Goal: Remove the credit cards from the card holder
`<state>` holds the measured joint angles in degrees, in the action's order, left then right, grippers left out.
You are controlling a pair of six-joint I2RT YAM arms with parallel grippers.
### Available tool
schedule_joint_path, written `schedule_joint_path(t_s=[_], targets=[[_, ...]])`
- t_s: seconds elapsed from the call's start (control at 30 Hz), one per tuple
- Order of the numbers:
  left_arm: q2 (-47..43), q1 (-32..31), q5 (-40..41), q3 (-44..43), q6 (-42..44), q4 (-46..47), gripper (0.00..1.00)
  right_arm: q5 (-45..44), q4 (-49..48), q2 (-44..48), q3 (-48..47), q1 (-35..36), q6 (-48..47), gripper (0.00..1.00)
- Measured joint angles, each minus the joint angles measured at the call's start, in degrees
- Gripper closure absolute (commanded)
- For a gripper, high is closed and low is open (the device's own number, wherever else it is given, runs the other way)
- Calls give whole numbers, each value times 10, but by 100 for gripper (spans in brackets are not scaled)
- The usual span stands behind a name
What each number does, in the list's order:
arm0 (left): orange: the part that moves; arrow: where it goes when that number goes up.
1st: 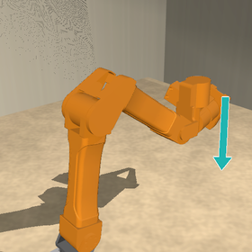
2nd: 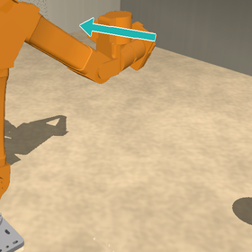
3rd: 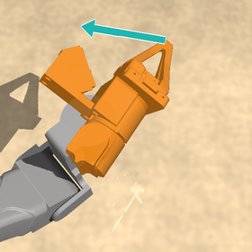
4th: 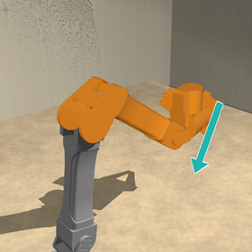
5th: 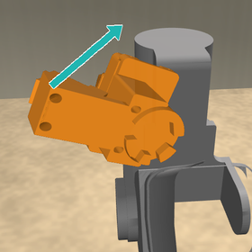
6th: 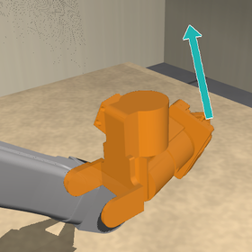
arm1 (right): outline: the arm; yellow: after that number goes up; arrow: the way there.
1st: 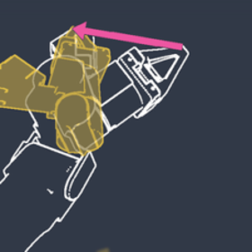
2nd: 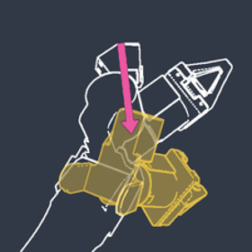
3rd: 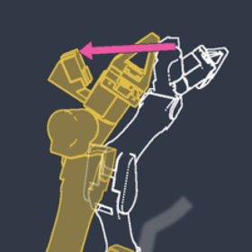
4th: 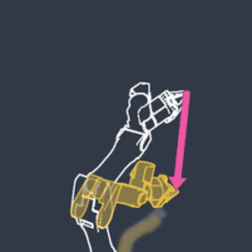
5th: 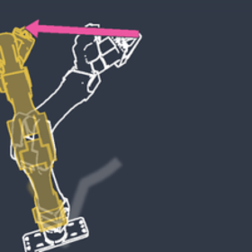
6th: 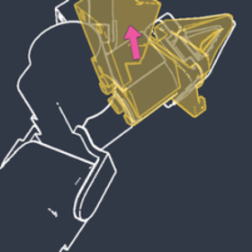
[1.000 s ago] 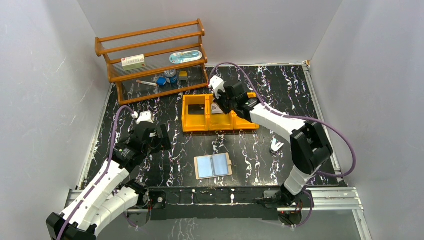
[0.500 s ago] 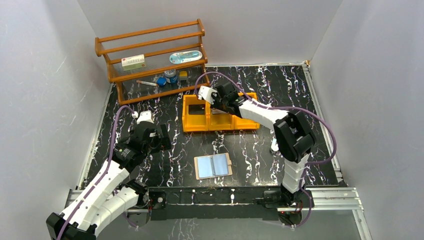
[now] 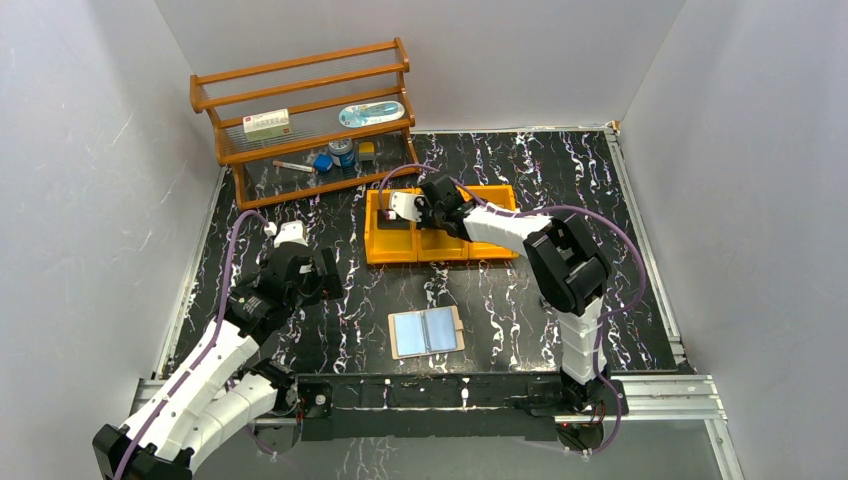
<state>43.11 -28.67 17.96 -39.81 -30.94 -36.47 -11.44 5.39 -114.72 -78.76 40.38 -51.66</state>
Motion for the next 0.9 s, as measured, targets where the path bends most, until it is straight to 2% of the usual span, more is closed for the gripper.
schedule_joint_path(t_s=[0.03, 0.13, 0.4, 0.57, 0.9], targets=[[0, 0, 0, 0, 0, 0, 2, -1, 0, -1, 0, 1, -5, 98], [0, 0, 0, 0, 1, 0, 2, 0, -6, -1, 0, 2, -10, 85], [2, 0, 0, 0, 1, 0, 2, 24, -5, 0, 13, 2, -5, 75], [3, 0, 0, 0, 1, 0, 2, 26, 5, 1, 14, 2, 6, 62], [3, 0, -2, 0, 1, 0, 2, 28, 8, 34, 14, 2, 41, 57]])
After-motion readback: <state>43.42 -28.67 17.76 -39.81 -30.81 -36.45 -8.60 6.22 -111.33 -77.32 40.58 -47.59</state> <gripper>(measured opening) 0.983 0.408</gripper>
